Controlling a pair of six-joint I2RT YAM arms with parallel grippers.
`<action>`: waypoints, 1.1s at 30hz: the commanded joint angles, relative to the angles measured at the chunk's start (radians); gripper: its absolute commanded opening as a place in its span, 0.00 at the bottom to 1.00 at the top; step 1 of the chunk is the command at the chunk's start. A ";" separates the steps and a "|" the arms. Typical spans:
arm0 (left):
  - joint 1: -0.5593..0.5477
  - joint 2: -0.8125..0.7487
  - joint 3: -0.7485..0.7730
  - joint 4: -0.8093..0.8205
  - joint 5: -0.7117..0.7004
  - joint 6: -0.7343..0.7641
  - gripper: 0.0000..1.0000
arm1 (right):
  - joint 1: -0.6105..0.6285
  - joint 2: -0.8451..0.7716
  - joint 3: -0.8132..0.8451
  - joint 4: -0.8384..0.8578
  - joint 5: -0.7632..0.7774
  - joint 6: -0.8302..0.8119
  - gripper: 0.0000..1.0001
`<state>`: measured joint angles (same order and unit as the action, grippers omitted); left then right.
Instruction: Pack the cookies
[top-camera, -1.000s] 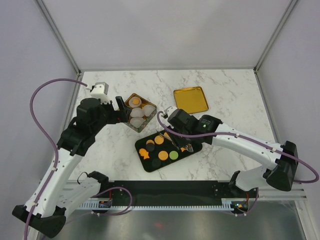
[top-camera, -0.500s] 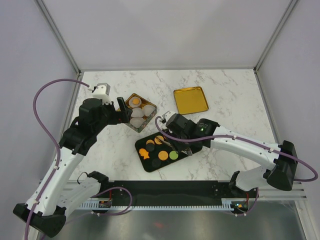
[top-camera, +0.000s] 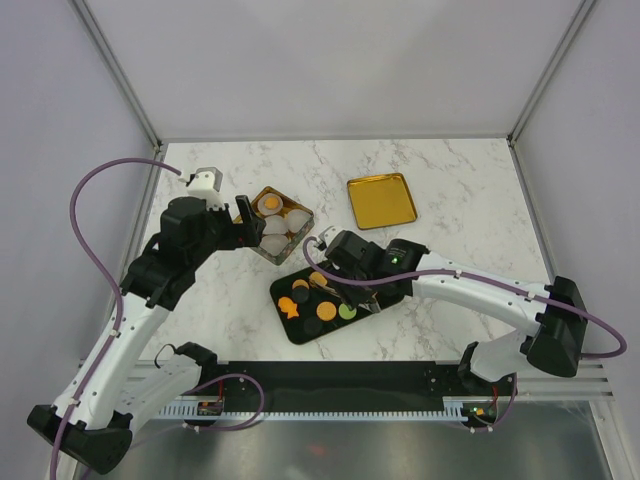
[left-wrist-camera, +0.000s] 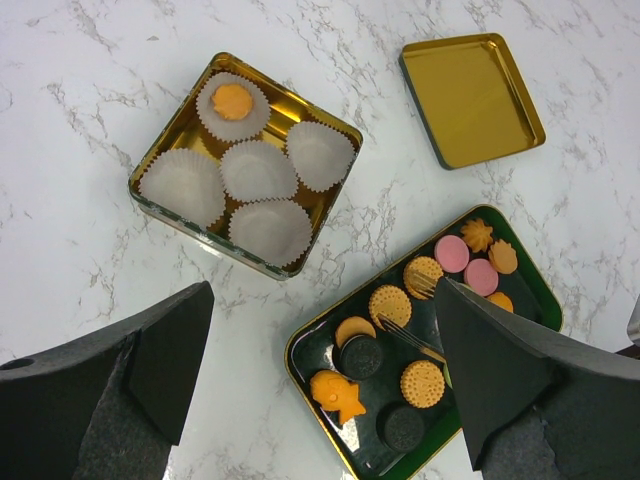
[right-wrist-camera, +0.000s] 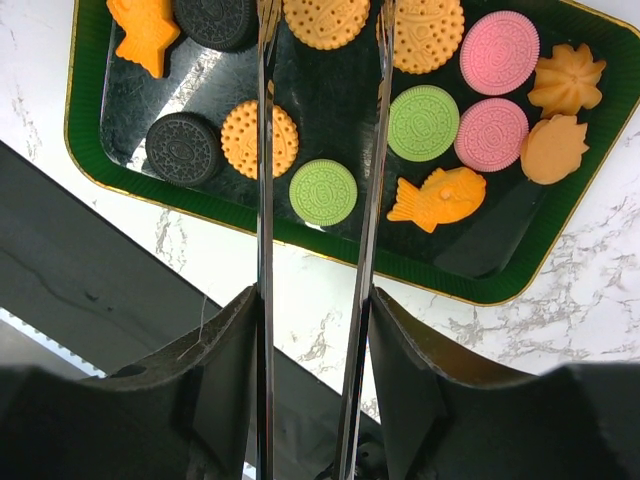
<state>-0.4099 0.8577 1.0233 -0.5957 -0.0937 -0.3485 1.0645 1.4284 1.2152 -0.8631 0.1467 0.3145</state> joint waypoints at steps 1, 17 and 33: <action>0.000 0.003 -0.008 0.037 0.017 -0.021 1.00 | 0.008 0.009 -0.006 0.042 0.008 0.008 0.53; 0.002 0.003 -0.019 0.042 0.018 -0.018 1.00 | 0.011 0.038 -0.042 0.072 0.001 0.012 0.45; 0.002 -0.005 -0.025 0.048 0.015 -0.021 1.00 | -0.032 0.010 0.213 -0.031 0.157 -0.018 0.32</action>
<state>-0.4099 0.8619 1.0065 -0.5930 -0.0914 -0.3485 1.0504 1.4456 1.3426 -0.9054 0.2481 0.3138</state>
